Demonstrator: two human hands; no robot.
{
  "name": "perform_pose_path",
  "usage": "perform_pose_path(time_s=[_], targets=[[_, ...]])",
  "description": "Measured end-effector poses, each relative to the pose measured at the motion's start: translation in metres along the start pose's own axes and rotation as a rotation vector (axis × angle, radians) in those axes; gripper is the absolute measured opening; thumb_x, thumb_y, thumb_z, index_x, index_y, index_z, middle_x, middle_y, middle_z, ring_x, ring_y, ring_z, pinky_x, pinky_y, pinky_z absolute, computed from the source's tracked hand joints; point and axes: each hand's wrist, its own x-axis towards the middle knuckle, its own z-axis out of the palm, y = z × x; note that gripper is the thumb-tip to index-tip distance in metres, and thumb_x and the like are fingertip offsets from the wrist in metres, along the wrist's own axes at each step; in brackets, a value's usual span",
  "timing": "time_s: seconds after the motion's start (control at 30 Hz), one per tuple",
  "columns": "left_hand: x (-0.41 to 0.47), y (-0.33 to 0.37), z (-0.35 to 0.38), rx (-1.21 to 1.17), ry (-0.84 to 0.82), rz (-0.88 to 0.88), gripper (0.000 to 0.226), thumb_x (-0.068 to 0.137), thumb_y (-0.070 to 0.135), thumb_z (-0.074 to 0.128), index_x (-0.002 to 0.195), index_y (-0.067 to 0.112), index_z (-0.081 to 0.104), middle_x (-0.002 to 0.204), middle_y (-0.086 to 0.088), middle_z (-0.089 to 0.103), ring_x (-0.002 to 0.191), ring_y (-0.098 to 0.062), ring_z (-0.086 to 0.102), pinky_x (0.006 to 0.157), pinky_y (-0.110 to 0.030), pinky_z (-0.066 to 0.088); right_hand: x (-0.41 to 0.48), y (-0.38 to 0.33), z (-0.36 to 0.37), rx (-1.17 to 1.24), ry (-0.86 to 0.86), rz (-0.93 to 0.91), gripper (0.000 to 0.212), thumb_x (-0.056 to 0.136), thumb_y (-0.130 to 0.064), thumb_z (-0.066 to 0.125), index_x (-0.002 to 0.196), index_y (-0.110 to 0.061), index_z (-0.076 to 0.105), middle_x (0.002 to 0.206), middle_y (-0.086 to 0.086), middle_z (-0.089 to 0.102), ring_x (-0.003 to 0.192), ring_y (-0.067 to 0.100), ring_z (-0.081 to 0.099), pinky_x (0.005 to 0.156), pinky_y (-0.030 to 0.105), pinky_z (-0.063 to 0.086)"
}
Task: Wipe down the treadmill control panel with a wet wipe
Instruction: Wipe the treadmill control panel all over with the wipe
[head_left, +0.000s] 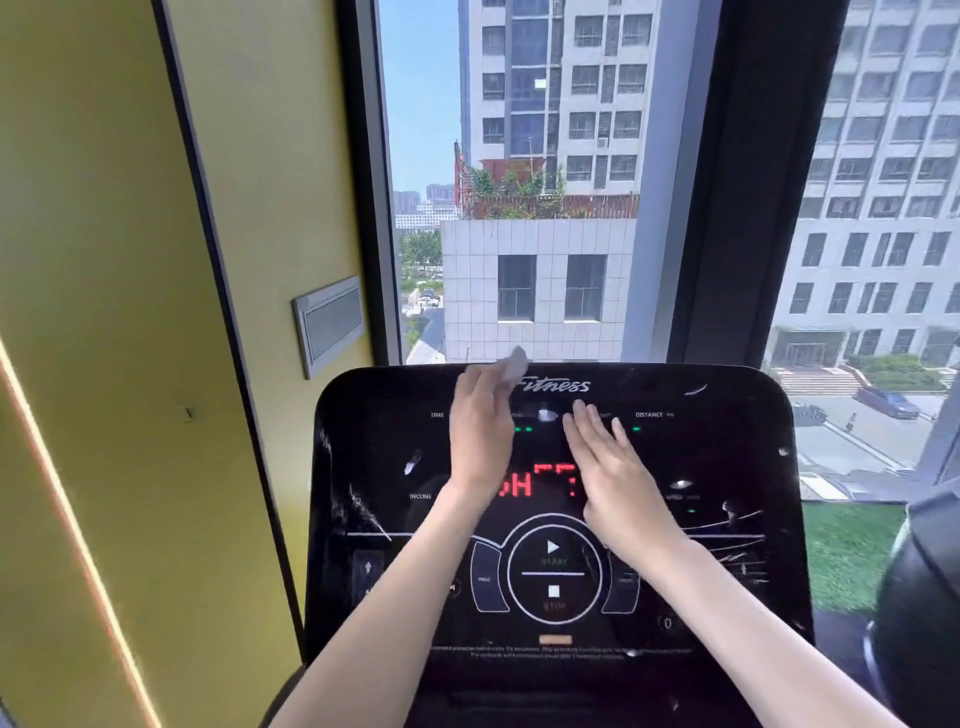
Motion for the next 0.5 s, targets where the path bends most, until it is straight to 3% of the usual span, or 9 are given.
perform_pose_path(time_s=[0.07, 0.13, 0.23, 0.3, 0.33, 0.43, 0.47, 0.5], targets=[[0.006, -0.003, -0.006, -0.063, 0.261, -0.238, 0.017, 0.092, 0.005, 0.055, 0.105, 0.004, 0.064, 0.093, 0.002, 0.058, 0.084, -0.010, 0.054, 0.077, -0.020, 0.045, -0.001, 0.001, 0.000, 0.006, -0.003, -0.013, 0.090, 0.057, 0.023, 0.057, 0.141, 0.005, 0.030, 0.149, 0.020, 0.026, 0.139, 0.029, 0.021, 0.113, 0.044, 0.017], [0.006, 0.004, 0.001, -0.059, 0.321, -0.317, 0.016, 0.093, 0.006, 0.053, 0.105, 0.004, 0.064, 0.095, 0.000, 0.058, 0.086, -0.011, 0.055, 0.077, -0.021, 0.045, -0.002, 0.003, 0.000, 0.004, -0.005, -0.027, 0.089, 0.057, 0.022, 0.056, 0.140, 0.005, 0.031, 0.148, 0.021, 0.027, 0.139, 0.030, 0.022, 0.113, 0.045, 0.018], [-0.002, 0.022, 0.025, 0.005, -0.089, -0.050, 0.020, 0.092, 0.004, 0.054, 0.109, 0.007, 0.065, 0.095, 0.001, 0.059, 0.091, -0.013, 0.056, 0.081, -0.022, 0.046, -0.001, 0.009, -0.003, -0.025, -0.019, -0.068, 0.086, 0.054, 0.020, 0.060, 0.136, 0.008, 0.037, 0.144, 0.024, 0.034, 0.136, 0.032, 0.029, 0.111, 0.046, 0.021], [0.000, 0.020, 0.027, -0.012, -0.217, 0.035, 0.021, 0.091, 0.003, 0.057, 0.108, 0.008, 0.067, 0.094, 0.001, 0.060, 0.088, -0.009, 0.057, 0.081, -0.022, 0.048, 0.000, 0.013, -0.008, -0.061, -0.049, -0.095, 0.086, 0.053, 0.015, 0.063, 0.135, 0.007, 0.039, 0.144, 0.024, 0.035, 0.136, 0.032, 0.031, 0.111, 0.045, 0.020], [0.005, 0.018, 0.024, -0.029, -0.155, -0.001, 0.018, 0.091, 0.004, 0.058, 0.105, 0.007, 0.068, 0.092, 0.002, 0.059, 0.084, -0.003, 0.057, 0.080, -0.020, 0.048, -0.001, 0.015, -0.010, -0.060, -0.059, -0.110, 0.087, 0.055, 0.014, 0.063, 0.137, 0.006, 0.035, 0.146, 0.023, 0.031, 0.137, 0.031, 0.028, 0.112, 0.043, 0.015], [0.009, 0.016, 0.016, -0.032, 0.284, -0.318, 0.015, 0.093, 0.010, 0.055, 0.101, 0.004, 0.065, 0.093, 0.003, 0.056, 0.079, 0.000, 0.053, 0.076, -0.013, 0.044, -0.002, 0.018, -0.014, 0.018, -0.032, -0.169, 0.088, 0.066, 0.013, 0.057, 0.144, 0.003, 0.018, 0.153, 0.019, 0.012, 0.142, 0.027, 0.009, 0.114, 0.037, -0.001], [0.007, 0.020, 0.020, -0.001, 0.329, -0.346, 0.016, 0.093, 0.010, 0.053, 0.102, 0.004, 0.065, 0.095, 0.001, 0.055, 0.082, -0.006, 0.054, 0.076, -0.010, 0.041, -0.002, 0.018, -0.016, 0.033, -0.036, -0.186, 0.087, 0.069, 0.012, 0.055, 0.145, 0.002, 0.014, 0.154, 0.018, 0.007, 0.143, 0.027, 0.004, 0.114, 0.036, -0.004], [0.005, 0.027, 0.025, 0.046, 0.269, -0.298, 0.016, 0.093, 0.009, 0.053, 0.103, 0.003, 0.064, 0.096, 0.000, 0.055, 0.085, -0.011, 0.054, 0.077, -0.009, 0.040, -0.002, 0.019, -0.018, 0.044, -0.042, -0.203, 0.086, 0.071, 0.012, 0.053, 0.145, 0.001, 0.011, 0.154, 0.017, 0.004, 0.143, 0.026, 0.001, 0.114, 0.035, -0.006]])
